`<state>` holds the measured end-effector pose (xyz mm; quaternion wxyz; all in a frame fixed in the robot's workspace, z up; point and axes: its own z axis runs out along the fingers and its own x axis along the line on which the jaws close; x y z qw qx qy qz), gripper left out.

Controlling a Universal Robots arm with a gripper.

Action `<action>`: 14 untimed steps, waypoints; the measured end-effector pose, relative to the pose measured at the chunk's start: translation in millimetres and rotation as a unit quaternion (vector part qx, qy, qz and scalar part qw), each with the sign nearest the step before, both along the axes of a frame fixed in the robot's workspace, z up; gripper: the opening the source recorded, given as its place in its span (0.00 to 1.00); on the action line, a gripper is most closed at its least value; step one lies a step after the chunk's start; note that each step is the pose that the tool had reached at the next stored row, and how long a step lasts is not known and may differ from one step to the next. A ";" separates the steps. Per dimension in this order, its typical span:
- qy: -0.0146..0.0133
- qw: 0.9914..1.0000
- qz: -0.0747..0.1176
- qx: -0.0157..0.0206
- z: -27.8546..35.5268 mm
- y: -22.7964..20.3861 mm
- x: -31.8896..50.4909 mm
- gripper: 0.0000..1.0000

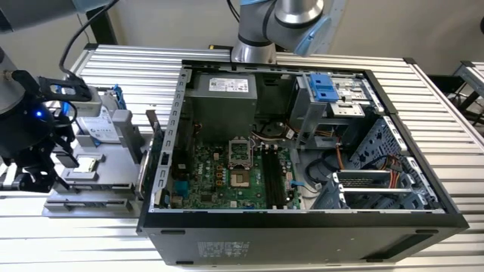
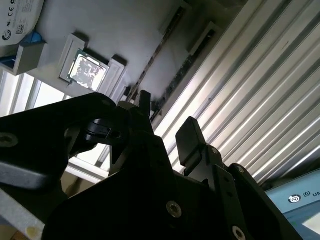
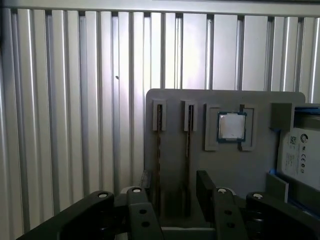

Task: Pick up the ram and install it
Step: 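Pick up the ram and move it above insertion slot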

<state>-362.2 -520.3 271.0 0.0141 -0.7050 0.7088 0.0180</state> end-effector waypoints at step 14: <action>0.003 1.000 0.000 0.000 -17.7 0.0 -0.1 1.00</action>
